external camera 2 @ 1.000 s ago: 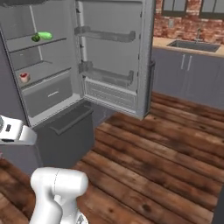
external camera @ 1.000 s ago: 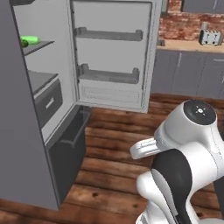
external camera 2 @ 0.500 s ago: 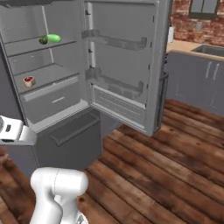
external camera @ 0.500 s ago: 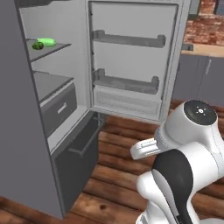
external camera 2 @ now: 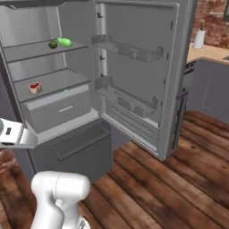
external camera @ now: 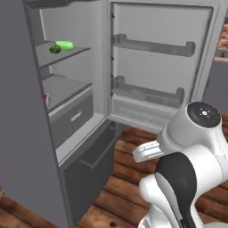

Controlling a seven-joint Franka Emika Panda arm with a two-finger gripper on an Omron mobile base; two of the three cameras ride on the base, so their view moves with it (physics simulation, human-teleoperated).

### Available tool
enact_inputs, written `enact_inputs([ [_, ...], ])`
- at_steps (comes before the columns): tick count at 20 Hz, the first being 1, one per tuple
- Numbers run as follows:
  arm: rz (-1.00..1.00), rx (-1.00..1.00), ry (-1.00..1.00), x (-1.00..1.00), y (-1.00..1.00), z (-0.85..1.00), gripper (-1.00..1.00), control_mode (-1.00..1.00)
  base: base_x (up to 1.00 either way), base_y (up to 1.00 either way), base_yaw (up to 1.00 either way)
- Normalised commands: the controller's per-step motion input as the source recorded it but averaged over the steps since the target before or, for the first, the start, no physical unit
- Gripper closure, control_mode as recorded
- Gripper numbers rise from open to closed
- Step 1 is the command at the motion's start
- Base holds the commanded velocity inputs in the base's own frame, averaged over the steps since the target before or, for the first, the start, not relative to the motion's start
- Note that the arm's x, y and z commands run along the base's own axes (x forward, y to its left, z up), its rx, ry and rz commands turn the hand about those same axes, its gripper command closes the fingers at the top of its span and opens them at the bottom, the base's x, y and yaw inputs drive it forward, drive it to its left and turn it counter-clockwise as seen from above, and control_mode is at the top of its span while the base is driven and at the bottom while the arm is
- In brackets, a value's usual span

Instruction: Gather the corn and avocado from the fridge and place them on a tray on the dining counter. Then gather the steak and chicken drumstick from the fridge and place them on the other tray.

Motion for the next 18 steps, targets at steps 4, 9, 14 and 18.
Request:
enact_inputs([
  [4, 0.00, 0.00, 0.00, 0.00, 0.00, 0.00, -1.00, 1.00, 0.64, 0.00, 0.28],
  [9, 0.00, 0.00, 0.00, 0.00, 0.00, 0.00, -1.00, 1.00, 0.63, 0.00, 0.28],
  [14, 0.00, 0.00, 0.00, 0.00, 0.00, 0.00, -1.00, 1.00, 0.59, -0.06, 0.29],
  [18, 0.00, 0.00, 0.00, 0.00, 0.00, 0.00, -1.00, 1.00, 0.57, -0.12, 0.29],
])
